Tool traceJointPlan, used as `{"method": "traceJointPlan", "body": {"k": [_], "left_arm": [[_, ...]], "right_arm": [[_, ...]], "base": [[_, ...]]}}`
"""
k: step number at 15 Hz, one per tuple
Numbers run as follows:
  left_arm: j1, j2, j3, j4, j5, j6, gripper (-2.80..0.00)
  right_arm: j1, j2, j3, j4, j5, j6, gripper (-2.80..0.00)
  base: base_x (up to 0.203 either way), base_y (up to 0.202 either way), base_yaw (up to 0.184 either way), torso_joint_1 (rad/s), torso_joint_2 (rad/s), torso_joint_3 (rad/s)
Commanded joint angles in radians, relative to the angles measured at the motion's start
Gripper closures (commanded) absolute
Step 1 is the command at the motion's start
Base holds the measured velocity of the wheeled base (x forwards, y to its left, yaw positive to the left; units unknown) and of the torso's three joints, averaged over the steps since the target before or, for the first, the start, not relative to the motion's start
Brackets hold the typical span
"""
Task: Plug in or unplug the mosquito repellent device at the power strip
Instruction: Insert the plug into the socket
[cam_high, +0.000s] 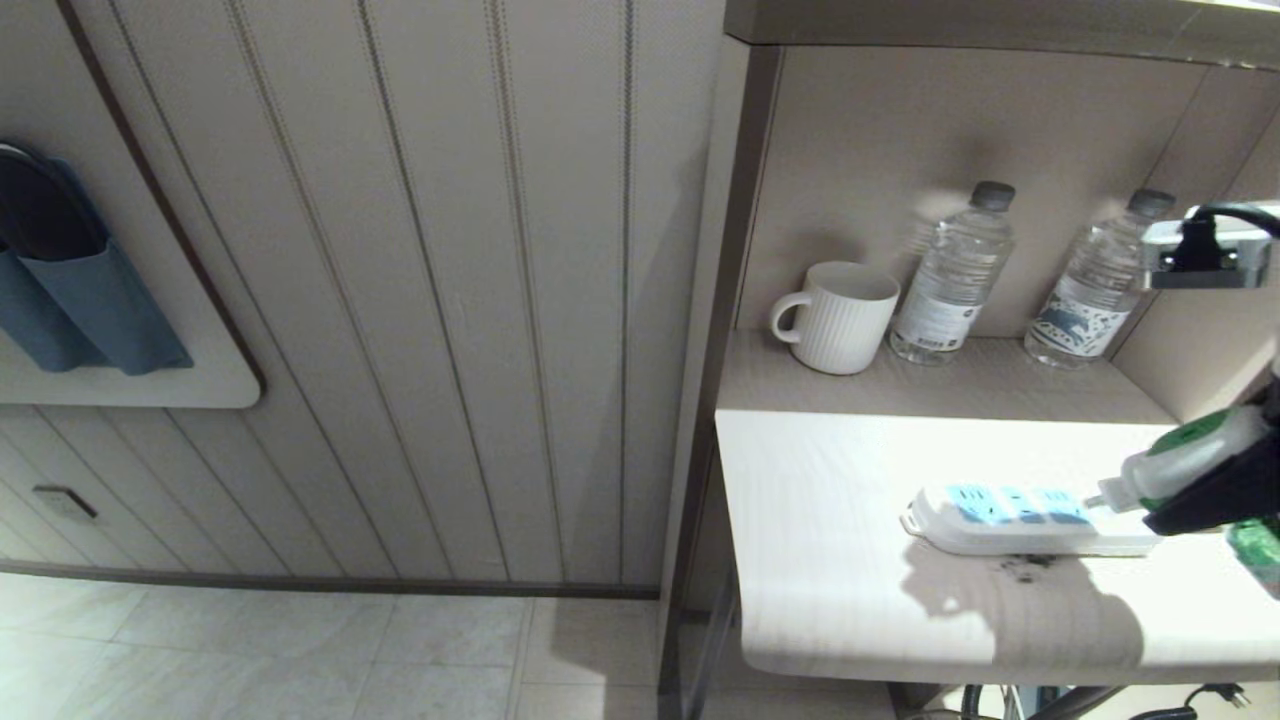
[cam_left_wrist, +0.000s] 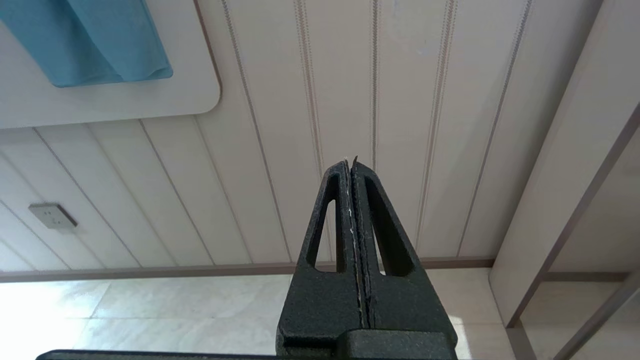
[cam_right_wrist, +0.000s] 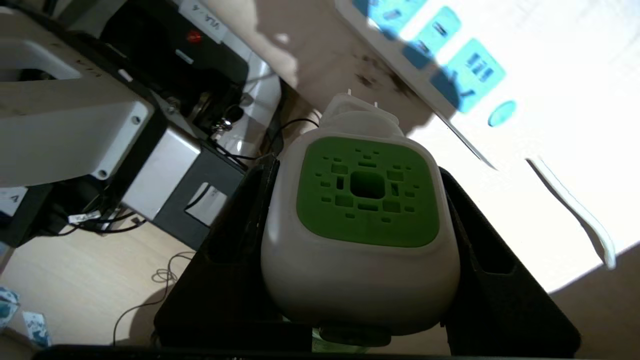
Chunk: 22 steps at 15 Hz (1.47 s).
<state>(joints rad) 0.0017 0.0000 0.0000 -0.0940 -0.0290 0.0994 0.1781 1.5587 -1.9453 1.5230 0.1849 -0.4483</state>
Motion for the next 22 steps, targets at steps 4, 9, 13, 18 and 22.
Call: {"method": "traceJointPlan", "body": {"k": [4, 9, 13, 18, 22], "left_arm": [[0.0, 0.0, 0.0, -0.001, 0.0, 0.0, 0.0], [0.0, 0.0, 0.0, -0.003, 0.0, 0.0, 0.0], [0.0, 0.0, 0.0, -0.001, 0.0, 0.0, 0.0], [0.0, 0.0, 0.0, -0.001, 0.0, 0.0, 0.0], [0.001, 0.0, 0.0, -0.001, 0.0, 0.0, 0.0]], "right_arm": [[0.09, 0.029, 0.0, 0.047, 0.024, 0.003, 0.0], [0.059, 0.04, -0.004, 0.047, 0.014, 0.011, 0.0], [0.012, 0.037, -0.004, 0.047, -0.023, 0.016, 0.0], [-0.069, 0.038, 0.0, 0.047, -0.058, 0.038, 0.0], [-0.072, 0.038, 0.018, 0.047, -0.058, 0.037, 0.0]], "base": [[0.0, 0.0, 0.0, 0.0, 0.0, 0.0], [0.0, 0.0, 0.0, 0.0, 0.0, 0.0], [0.0, 0.0, 0.0, 0.0, 0.0, 0.0], [0.0, 0.0, 0.0, 0.0, 0.0, 0.0], [0.0, 0.0, 0.0, 0.0, 0.0, 0.0]]}}
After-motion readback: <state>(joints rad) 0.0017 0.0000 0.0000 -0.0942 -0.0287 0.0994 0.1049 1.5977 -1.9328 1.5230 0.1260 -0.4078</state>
